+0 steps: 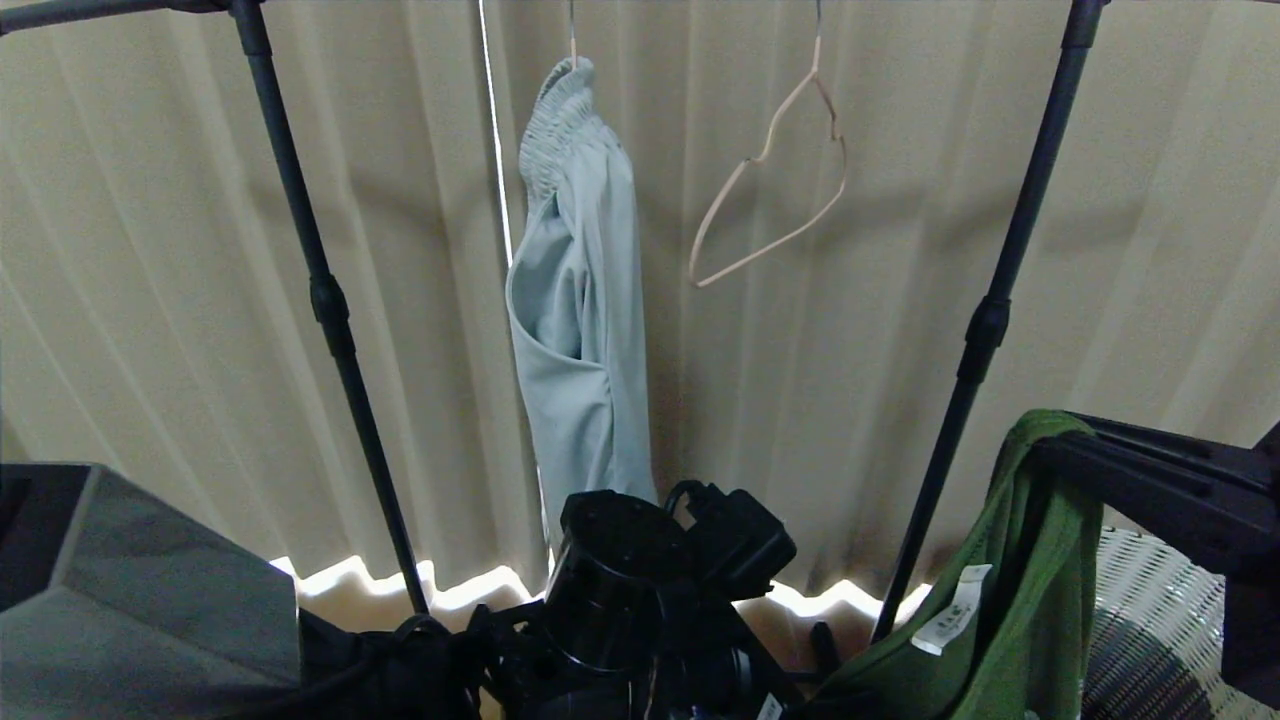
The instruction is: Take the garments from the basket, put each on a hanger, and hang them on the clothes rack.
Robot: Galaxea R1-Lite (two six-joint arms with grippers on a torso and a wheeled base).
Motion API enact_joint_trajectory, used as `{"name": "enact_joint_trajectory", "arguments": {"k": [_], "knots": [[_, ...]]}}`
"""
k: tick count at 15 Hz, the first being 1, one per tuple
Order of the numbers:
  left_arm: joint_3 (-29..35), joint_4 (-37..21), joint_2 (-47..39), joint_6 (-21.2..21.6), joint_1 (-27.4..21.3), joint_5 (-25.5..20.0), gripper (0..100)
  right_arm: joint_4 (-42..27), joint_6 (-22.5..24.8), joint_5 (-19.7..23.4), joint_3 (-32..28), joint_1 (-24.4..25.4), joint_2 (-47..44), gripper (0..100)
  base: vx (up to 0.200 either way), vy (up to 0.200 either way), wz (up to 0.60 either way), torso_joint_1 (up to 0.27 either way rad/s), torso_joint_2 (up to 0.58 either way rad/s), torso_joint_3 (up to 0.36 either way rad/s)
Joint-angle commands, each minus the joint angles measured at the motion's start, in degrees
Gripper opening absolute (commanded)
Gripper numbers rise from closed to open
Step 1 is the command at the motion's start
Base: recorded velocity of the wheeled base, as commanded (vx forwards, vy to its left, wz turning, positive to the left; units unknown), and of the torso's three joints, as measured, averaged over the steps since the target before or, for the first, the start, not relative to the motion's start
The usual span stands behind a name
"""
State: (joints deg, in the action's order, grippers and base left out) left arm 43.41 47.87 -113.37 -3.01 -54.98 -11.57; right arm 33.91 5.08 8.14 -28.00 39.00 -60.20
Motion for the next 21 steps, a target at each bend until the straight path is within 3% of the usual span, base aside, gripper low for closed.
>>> {"name": "enact_joint_trajectory", "arguments": {"k": [1, 5, 6, 11, 13, 14, 16, 19, 21], "knots": [[-1.7, -0.1, 0.0, 0.4, 0.2, 1.5, 100, -0.3, -0.1, 0.2, 0.0, 0.0, 1.9, 0, 0.0, 0.0, 0.0, 0.0, 0.0, 0.0], [-6.3, 0.5, 1.8, 2.7, 0.6, 5.8, 100, -0.5, -0.1, 0.1, 0.1, 0.0, 2.4, 0, 0.0, 0.0, 0.0, 0.0, 0.0, 0.0], [-7.5, 0.6, 3.2, 2.8, 0.6, 5.8, 0, -0.5, -0.1, 0.1, 0.1, 0.0, 2.2, 0, 0.0, 0.0, 0.0, 0.0, 0.0, 0.0], [-16.3, 3.6, 15.8, 5.7, 2.4, 8.1, 0, -0.6, -1.3, -0.4, 0.1, -0.3, 0.3, 0, 0.0, 0.0, 0.0, 0.0, 0.0, 0.0], [-13.4, -3.6, 25.0, 5.8, 7.2, 8.1, 0, -0.2, -1.3, -0.4, -1.7, -0.9, -1.2, 0, 0.0, 0.0, 0.0, 0.0, 0.0, 0.0], [-9.9, -12.3, 30.2, 5.7, 9.2, 7.7, 0, -0.2, -1.3, -0.3, -3.7, -1.6, -1.9, 0, 0.0, 0.0, 0.0, 0.0, 0.0, 0.0], [-4.7, -23.2, 37.4, 5.6, 12.2, 6.6, 0, -0.2, -1.5, -0.3, -5.2, -3.2, -2.1, 0, 0.0, 0.0, 0.0, 0.0, 0.0, 0.0], [2.9, -29.1, 40.5, 5.9, 14.5, 6.5, 0, 0.1, -1.5, -0.3, -7.5, -4.7, -2.1, 0, 0.0, 0.0, 0.0, 0.0, 0.0, 0.0], [12.1, -38.1, 40.9, 7.8, 16.0, 6.5, 0, -0.1, -2.0, -0.5, -10.8, -4.7, -2.2, 0, 0.0, 0.0, 0.0, 0.0, 0.0, 0.0]]}}
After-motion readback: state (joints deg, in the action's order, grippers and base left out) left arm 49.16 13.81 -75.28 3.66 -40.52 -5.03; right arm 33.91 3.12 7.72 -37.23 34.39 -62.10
